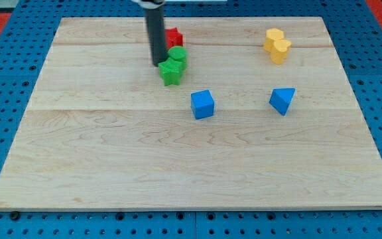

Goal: Separate the red star from the red circle

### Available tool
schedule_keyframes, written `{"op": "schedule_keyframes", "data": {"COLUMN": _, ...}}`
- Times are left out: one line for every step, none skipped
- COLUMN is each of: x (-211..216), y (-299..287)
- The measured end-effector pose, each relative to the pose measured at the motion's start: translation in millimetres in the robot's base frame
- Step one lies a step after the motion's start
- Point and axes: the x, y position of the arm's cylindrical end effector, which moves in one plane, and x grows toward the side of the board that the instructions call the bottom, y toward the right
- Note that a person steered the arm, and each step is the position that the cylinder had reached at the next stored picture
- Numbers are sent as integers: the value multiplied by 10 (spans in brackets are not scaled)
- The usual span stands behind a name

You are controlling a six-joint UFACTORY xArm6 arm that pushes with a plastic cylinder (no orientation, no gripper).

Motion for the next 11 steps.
{"op": "schedule_keyframes", "data": {"x": -259, "y": 52}}
{"op": "schedule_keyframes", "data": {"x": -193, "y": -226}}
{"op": "schedule_keyframes", "data": {"x": -150, "y": -551}}
{"op": "schedule_keyframes", "data": {"x": -386, "y": -442}}
{"op": "schedule_keyframes", "data": {"x": -504, "y": -173}}
{"op": "schedule_keyframes", "data": {"x": -520, "y": -428}}
{"op": "schedule_keyframes", "data": {"x": -914, "y": -504}}
{"op": "schedule_keyframes", "data": {"x": -1290, "y": -188}}
{"op": "schedule_keyframes", "data": {"x": -1140, "y": 623}}
{"op": "schedule_keyframes", "data": {"x": -850, "y": 1242}}
{"op": "schedule_keyframes", "data": {"x": -899, "y": 1031}}
